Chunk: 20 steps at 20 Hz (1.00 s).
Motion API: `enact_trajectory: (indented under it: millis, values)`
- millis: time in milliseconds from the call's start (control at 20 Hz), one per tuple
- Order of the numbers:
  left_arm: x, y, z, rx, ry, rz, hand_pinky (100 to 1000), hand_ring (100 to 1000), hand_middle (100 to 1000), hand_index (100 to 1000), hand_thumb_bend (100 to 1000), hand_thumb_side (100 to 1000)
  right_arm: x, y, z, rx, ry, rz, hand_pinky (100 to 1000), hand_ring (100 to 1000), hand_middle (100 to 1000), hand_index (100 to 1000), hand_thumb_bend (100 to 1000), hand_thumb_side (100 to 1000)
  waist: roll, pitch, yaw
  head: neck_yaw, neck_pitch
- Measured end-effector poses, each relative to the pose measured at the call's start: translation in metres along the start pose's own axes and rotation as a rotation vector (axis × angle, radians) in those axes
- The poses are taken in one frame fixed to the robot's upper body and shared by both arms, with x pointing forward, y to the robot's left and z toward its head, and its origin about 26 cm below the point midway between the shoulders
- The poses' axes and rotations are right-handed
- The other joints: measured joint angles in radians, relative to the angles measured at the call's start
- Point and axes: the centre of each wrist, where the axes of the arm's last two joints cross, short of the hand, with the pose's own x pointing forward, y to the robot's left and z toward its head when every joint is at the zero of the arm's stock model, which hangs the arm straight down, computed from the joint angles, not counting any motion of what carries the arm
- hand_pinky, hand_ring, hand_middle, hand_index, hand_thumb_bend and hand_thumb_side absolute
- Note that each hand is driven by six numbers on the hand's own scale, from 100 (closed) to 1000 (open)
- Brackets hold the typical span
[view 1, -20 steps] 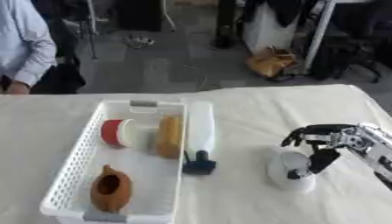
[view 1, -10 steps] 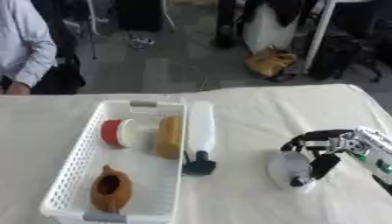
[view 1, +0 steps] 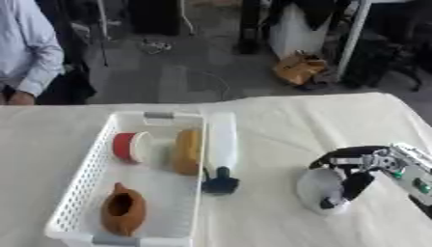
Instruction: Pick up objects on the table and place them in the box.
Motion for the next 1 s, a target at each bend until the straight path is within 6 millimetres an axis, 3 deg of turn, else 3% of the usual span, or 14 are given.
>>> enact_trajectory:
  millis: [300,1000]
  values:
    - [0.0000,0.0000,0.0000,0.000,0.001,0.000,999,962,841,888,100,1000,0.0000,0.0007,-0.0017,-0.003,-0.003,-0.006,442,750,898,957,551,506,0.000,0.000,-0.001,-0.003,-0.001]
    - [0.0000,0.0000,0.0000,0.000,0.001,0.000,999,962,836,888,100,1000,-0.0004,0.0011,-0.0028,-0.010,-0.005,-0.010,430,734,877,919,525,494,0.002,-0.001,-0.001,-0.004,-0.001]
